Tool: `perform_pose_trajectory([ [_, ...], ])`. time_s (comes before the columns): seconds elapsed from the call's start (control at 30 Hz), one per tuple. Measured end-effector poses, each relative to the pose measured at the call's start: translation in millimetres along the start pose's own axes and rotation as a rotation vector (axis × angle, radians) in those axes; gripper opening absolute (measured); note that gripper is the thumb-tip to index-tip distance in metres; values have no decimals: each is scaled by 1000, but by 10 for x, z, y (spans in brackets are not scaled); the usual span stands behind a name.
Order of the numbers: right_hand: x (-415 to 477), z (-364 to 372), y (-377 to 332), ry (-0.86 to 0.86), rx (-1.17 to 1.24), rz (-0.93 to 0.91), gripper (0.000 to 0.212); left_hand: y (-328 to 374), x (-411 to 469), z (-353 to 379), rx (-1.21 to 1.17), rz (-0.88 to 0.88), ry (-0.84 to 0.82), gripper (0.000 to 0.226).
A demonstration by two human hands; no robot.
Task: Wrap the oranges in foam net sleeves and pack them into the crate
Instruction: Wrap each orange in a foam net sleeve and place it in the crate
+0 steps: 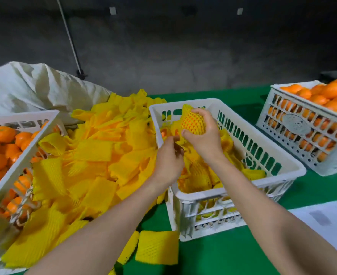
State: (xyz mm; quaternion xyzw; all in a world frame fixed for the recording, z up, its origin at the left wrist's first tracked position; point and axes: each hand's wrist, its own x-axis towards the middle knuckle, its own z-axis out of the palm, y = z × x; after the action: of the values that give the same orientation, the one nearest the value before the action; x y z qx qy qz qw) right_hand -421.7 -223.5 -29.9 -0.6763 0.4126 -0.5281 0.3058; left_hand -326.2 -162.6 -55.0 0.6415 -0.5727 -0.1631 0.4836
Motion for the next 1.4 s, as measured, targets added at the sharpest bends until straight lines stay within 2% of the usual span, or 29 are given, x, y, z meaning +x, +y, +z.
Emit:
perform_pose_trajectory([
  [0.13,476,-312,386,-55,-388,137,55,-50,85,231,427,92,-263,43],
  [0.27,655,-404,832,-208,-748,348,61,-98,80,233,559,126,-321,47],
  [0.37,667,-392,1050,-331,-792,450,65,-88,78,235,588,136,-333,48],
  [0.5,654,-437,1085,-448,-859,534,81,-69,63,231,608,135,-340,41],
  [0.57,618,-440,1057,-441,-937,504,84,-59,46,216,561,132,-332,36],
  [0.63,568,-393,978,-391,-944,382,79,-67,17,187,389,115,-271,27],
  [0.77,450,-148,605,-326,-665,1,43,-99,-131,21,8,53,-105,12],
  [0.83,322,38,351,-288,-549,-156,25,-150,-206,-132,-102,2,-49,15],
  [0.9,131,259,54,-269,-365,-237,16,-238,-226,-352,-166,-76,-5,21],
  [1.0,-214,670,-332,-337,-146,-321,12,-423,-215,-824,-184,-181,83,20],
  [1.07,-443,1005,-456,-480,-102,-329,13,-586,-237,-1211,-170,-223,184,20],
  [1.2,-833,1747,-347,-794,-431,-231,25,-889,-399,-1939,-169,-311,354,23],
  [1.27,-1017,2036,-179,-929,-569,-152,37,-988,-504,-2196,-173,-333,398,25],
  [1.33,-1160,2251,9,-1017,-669,-109,52,-1061,-607,-2374,-168,-344,406,21],
  [1.4,-1228,2374,117,-1022,-794,-111,55,-1114,-694,-2511,-146,-342,389,19],
])
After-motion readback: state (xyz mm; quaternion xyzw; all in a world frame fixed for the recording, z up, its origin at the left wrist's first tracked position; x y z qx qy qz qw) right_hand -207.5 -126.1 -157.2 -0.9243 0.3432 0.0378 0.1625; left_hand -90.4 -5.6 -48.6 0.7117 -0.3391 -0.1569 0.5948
